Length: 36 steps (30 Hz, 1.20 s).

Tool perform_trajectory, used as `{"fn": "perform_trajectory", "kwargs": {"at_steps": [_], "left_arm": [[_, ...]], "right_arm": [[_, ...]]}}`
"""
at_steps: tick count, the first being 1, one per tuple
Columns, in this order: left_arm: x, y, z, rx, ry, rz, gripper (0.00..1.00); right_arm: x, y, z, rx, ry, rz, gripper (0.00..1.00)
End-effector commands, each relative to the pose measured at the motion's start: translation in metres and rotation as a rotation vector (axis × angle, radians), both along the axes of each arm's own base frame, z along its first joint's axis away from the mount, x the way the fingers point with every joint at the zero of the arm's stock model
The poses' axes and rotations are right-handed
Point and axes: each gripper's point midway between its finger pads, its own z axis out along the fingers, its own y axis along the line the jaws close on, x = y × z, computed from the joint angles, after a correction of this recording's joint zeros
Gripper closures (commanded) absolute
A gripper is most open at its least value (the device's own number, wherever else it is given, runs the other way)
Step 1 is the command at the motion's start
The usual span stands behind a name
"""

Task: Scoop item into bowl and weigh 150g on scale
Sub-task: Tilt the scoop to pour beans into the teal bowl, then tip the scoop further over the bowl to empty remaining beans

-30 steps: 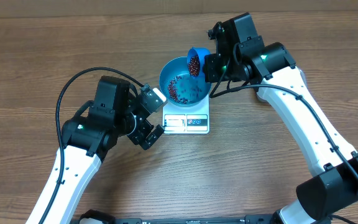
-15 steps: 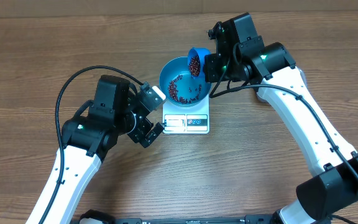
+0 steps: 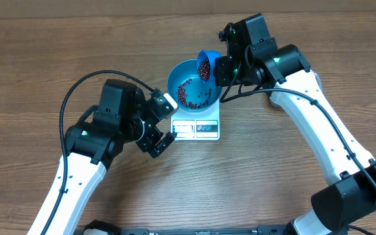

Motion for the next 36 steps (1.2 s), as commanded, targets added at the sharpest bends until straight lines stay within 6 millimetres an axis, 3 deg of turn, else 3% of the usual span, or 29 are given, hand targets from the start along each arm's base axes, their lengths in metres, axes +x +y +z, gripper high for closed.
{"fn": "perform_trajectory", "kwargs": {"at_steps": [1,8,14,36], "left_arm": [[-0.009,-0.012,0.004,-0.039,-0.014,-0.098,0.00],[-0.007,-0.012,0.004,-0.037,-0.017,-0.090,0.00],[0.008,-0.003,0.001,-0.020,-0.033,0.026,0.01],[-0.001,-0.003,-0.006,-0.024,0.016,0.029,0.00]], "right_arm": [[0.001,0.001,0.028,0.024,-0.071,0.000,0.96],[0.001,0.001,0.028,0.024,-0.071,0.000,0.96],[0.001,0.001,0.028,0.025,-0.071,-0.001,0.96],[0.001,0.001,0.028,0.035,-0.063,-0.019,0.96]]}}
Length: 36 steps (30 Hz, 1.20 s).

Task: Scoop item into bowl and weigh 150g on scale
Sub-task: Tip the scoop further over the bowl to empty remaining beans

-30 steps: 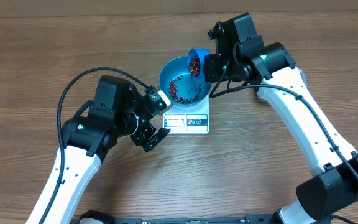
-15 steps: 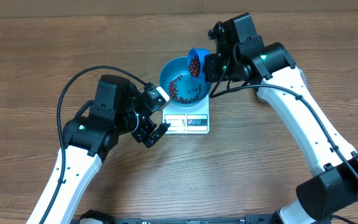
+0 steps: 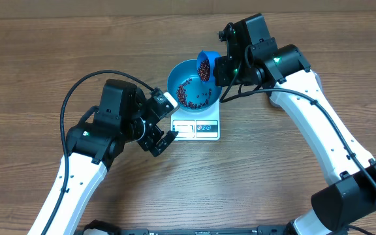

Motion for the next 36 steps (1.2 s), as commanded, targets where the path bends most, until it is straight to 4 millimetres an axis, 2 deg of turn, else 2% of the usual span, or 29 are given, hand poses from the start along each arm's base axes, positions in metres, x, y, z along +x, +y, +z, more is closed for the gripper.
{"fn": "perform_trajectory", "kwargs": {"at_steps": [1,12,20,30,36], "left_arm": [[-0.005,-0.001,-0.003,-0.007,0.023,0.008,0.00],[-0.005,-0.001,-0.003,-0.006,0.023,0.008,0.01],[-0.005,-0.001,-0.003,-0.006,0.023,0.008,0.00],[-0.005,-0.001,-0.003,-0.006,0.023,0.008,0.00],[-0.005,-0.001,-0.003,-0.006,0.023,0.008,0.00]], "right_arm": [[0.001,0.001,0.028,0.034,-0.064,-0.016,0.96],[-0.002,0.007,0.028,0.015,-0.078,0.027,0.96],[-0.007,0.013,0.024,-0.116,-0.133,0.023,0.96],[-0.011,0.009,0.021,-0.196,-0.146,0.004,0.96],[-0.014,0.013,0.021,-0.211,-0.153,0.013,0.96]]}}
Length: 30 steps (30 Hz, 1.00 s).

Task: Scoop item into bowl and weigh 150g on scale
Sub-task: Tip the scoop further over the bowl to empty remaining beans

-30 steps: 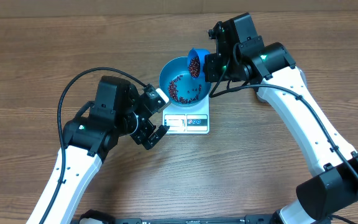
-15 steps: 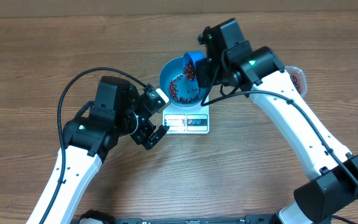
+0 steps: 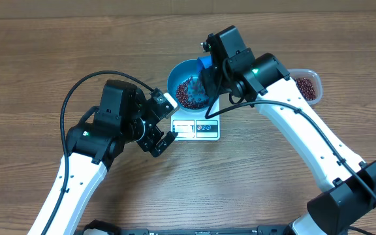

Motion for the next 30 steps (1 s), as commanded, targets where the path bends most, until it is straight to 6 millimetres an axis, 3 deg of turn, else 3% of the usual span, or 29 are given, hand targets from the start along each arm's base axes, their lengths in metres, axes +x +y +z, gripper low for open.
{"fn": "perform_trajectory", "kwargs": {"at_steps": [1,30], "left_arm": [[-0.0036,-0.0016,-0.0023,-0.009,0.016,0.008,0.00],[-0.0033,-0.0010,-0.0025,-0.007,0.015,0.010,0.01]], "right_arm": [[0.0006,0.0014,0.0283,0.009,-0.080,-0.002,0.96],[-0.0064,0.0103,0.0371,-0.184,-0.214,0.005,0.96]]}}
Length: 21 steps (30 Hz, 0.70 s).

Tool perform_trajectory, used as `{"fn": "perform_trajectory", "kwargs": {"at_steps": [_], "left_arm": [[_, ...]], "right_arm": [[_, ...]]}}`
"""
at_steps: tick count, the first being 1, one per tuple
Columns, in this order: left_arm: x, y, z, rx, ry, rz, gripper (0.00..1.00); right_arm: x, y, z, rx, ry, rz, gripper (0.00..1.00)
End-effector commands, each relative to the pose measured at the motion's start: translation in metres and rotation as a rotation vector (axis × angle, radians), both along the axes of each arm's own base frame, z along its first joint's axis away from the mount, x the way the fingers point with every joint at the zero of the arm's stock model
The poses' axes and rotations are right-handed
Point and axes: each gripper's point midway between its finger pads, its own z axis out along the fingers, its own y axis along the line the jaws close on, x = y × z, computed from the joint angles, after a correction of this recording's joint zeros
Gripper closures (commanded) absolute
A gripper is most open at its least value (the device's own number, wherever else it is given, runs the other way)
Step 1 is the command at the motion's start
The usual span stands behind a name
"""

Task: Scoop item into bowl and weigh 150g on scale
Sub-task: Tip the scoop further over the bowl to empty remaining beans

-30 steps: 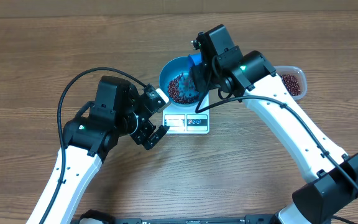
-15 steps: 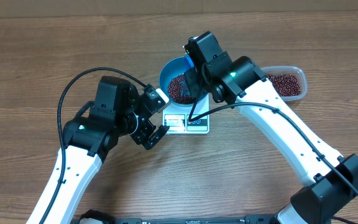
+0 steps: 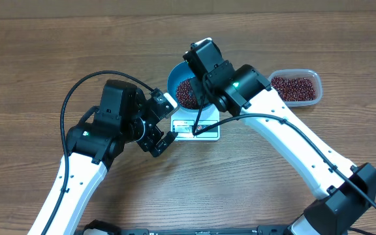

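A blue bowl (image 3: 174,82) stands on the white scale (image 3: 201,130) in the overhead view, and red beans (image 3: 187,93) fill much of it. My right arm's wrist (image 3: 209,64) hangs over the bowl's right half and hides its own fingers and whatever they hold. No scoop shows. My left gripper (image 3: 168,123) rests open at the scale's left edge with nothing between its fingers. The scale's display is too small to read.
A clear plastic tub (image 3: 295,87) of red beans sits on the wooden table to the right of the scale. The right forearm (image 3: 286,130) stretches from the bowl toward the front right. A black cable loops over the left arm.
My right wrist has moved further left over the bowl and now covers the blue scoop. The bean pile in the bowl looks fuller. The tub at right is wholly uncovered. The left arm stayed put.
At the first two moments my right gripper held a blue scoop of beans tilted at the bowl's right rim, with a thin ring of beans in the bowl. Then it was over the bowl with more beans inside. Now the wrist sits over a fuller bowl.
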Motion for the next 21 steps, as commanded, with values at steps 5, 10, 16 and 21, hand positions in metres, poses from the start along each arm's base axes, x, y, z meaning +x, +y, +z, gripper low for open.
{"fn": "perform_trajectory", "kwargs": {"at_steps": [5,10,16,21], "left_arm": [[-0.0032,-0.0010,-0.0025,-0.007,0.015,0.010,0.00],[-0.0032,-0.0010,-0.0025,-0.007,0.015,0.010,0.01],[-0.0033,-0.0010,-0.0025,-0.007,0.015,0.011,0.01],[-0.0033,-0.0010,-0.0025,-0.007,0.015,0.010,0.01]], "right_arm": [[0.0017,-0.0022,0.0310,-0.006,-0.096,-0.010,0.96],[0.0030,-0.0048,0.0321,-0.019,-0.107,-0.021,0.96],[0.0018,-0.0070,0.0345,-0.061,-0.132,-0.033,0.96],[-0.0010,-0.0030,0.0358,-0.072,-0.143,-0.025,0.96]]}}
